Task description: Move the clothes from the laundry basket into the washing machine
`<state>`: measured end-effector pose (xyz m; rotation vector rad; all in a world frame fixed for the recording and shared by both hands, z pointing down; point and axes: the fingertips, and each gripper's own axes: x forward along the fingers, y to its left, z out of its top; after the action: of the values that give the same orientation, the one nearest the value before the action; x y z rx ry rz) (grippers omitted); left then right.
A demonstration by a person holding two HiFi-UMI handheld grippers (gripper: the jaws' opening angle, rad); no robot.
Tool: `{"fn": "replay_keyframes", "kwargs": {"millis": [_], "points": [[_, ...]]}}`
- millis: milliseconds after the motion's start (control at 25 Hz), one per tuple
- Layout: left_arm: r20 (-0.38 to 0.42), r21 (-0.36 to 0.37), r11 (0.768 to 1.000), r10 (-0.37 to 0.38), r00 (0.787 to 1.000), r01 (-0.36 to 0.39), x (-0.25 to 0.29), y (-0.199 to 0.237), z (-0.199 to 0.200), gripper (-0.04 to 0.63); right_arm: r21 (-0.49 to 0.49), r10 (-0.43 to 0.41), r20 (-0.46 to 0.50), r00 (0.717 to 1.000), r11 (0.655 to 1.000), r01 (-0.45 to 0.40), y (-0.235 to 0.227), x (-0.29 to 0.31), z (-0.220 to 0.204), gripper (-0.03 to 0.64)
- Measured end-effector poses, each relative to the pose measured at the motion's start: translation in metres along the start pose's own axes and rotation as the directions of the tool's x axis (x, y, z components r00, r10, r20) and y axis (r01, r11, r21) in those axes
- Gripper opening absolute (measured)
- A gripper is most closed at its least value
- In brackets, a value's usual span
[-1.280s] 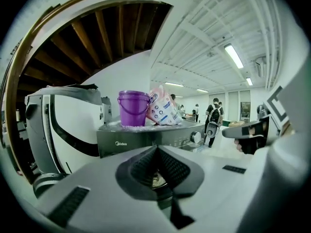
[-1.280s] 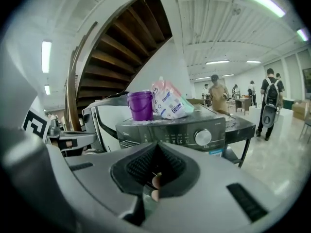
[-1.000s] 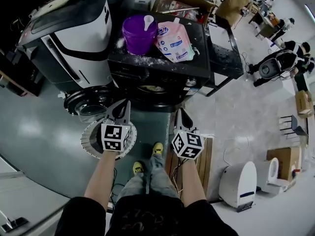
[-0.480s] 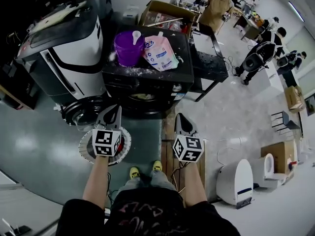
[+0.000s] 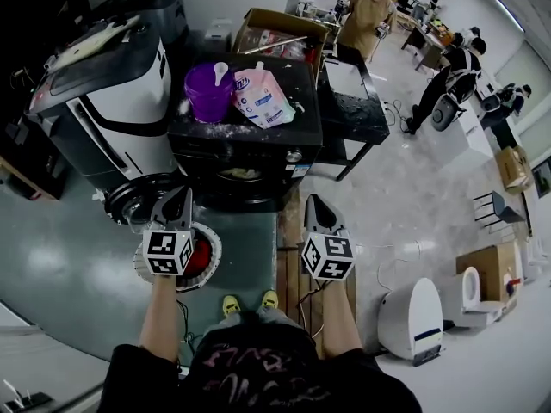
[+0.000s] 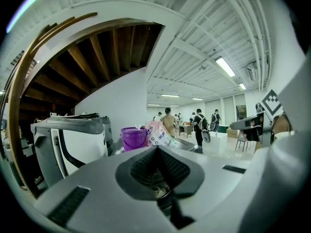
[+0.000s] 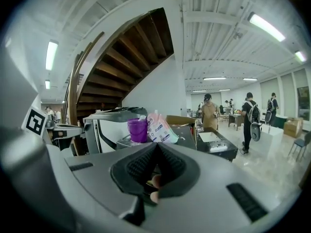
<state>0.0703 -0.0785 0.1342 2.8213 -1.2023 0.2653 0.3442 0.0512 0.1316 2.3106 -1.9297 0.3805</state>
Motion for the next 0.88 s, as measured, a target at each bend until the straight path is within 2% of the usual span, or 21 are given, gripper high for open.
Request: {"fn": "replay_keyframes", "kwargs": {"millis": [280,640,880], "points": [[0.002,0.012,0.999,0.036,0.999,-0.036,-0.01,-0.004,0.008,0.011,0.002,0.018,0.02,1.0,1.0,-0.018,-0.018,-0.004,0.012,0.003],[0.023,0.02,0.999,0.04,0.999,-0.041,-0.011,-0.014,0.025,0.011,0.017,0.035,0.047,0.998,0.999,-0.036,-0.02,-0.006,0.024,0.003],[0.036,0.01,0.999,0.051,0.998,-0.052,-0.016,-0.015,0.031,0.011,0.023,0.003,0.062,0.998,1.0,-0.004,-0.029,-0.016,0.026,0.002]]}}
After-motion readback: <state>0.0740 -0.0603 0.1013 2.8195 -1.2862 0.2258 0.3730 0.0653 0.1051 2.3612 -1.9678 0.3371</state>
